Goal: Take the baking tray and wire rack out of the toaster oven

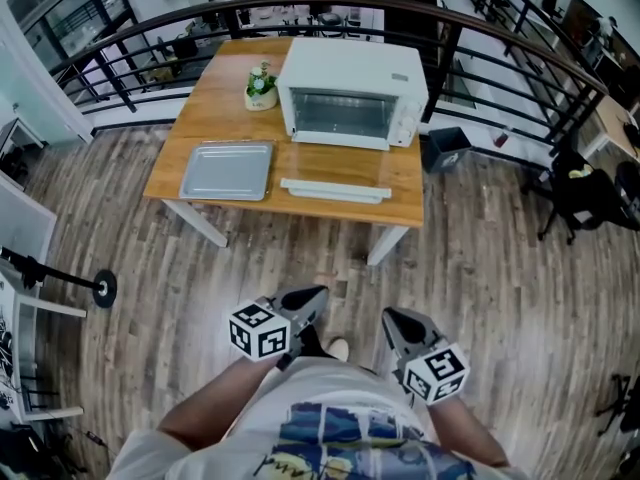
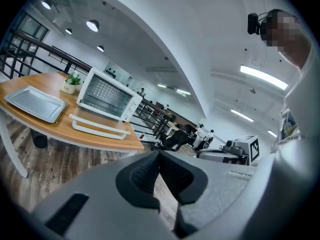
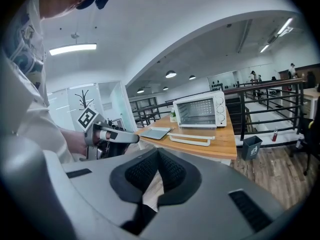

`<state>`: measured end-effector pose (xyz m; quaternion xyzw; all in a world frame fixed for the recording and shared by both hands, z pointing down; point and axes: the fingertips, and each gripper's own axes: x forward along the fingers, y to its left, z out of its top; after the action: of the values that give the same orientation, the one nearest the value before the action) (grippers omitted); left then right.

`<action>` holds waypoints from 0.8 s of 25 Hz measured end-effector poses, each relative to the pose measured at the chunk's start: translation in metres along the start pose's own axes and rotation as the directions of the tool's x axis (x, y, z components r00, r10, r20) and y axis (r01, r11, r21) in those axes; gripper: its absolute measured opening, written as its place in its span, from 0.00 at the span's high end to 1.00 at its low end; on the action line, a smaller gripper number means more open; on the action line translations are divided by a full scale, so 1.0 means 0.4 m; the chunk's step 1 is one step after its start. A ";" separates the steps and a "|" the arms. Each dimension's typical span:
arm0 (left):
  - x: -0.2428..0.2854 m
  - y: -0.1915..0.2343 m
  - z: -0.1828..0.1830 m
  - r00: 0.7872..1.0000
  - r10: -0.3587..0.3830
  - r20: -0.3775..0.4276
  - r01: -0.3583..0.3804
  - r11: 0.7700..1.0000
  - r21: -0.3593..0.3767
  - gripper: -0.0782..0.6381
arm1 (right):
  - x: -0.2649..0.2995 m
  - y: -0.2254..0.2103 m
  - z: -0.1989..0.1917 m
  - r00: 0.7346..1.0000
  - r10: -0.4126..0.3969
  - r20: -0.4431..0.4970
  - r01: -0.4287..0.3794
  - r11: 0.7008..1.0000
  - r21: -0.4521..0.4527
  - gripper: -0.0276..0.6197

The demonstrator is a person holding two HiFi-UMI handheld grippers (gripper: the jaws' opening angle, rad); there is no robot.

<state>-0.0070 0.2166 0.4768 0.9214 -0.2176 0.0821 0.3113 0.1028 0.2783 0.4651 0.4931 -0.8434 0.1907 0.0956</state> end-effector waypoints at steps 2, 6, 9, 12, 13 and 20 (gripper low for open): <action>0.002 0.006 0.000 1.000 0.000 -0.003 0.000 1.000 0.001 0.89 | 0.006 -0.003 -0.001 1.000 -0.002 -0.005 0.002 1.000 0.002 0.96; 0.007 0.018 0.004 1.000 -0.001 -0.005 0.001 1.000 -0.002 0.89 | 0.017 -0.009 0.004 1.000 -0.004 -0.008 0.004 1.000 0.000 0.96; 0.019 0.024 0.009 1.000 -0.005 -0.007 0.005 1.000 -0.003 0.89 | 0.020 -0.019 0.008 1.000 -0.009 -0.005 0.009 1.000 -0.002 0.96; 0.036 0.028 0.026 1.000 -0.012 -0.009 0.012 1.000 0.002 0.89 | 0.028 -0.037 0.017 1.000 -0.017 -0.006 0.017 1.000 -0.002 0.96; 0.040 0.031 0.033 1.000 -0.013 -0.009 0.013 1.000 0.003 0.89 | 0.032 -0.043 0.019 1.000 -0.020 -0.007 0.020 1.000 -0.002 0.96; 0.051 0.063 0.059 1.000 -0.009 -0.007 0.009 1.000 0.015 0.89 | 0.065 -0.063 0.042 1.000 -0.020 0.008 0.020 1.000 -0.011 0.96</action>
<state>0.0000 0.1771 0.4774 0.9243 -0.2119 0.0854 0.3057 0.1121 0.2396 0.4646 0.5019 -0.8397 0.1834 0.0969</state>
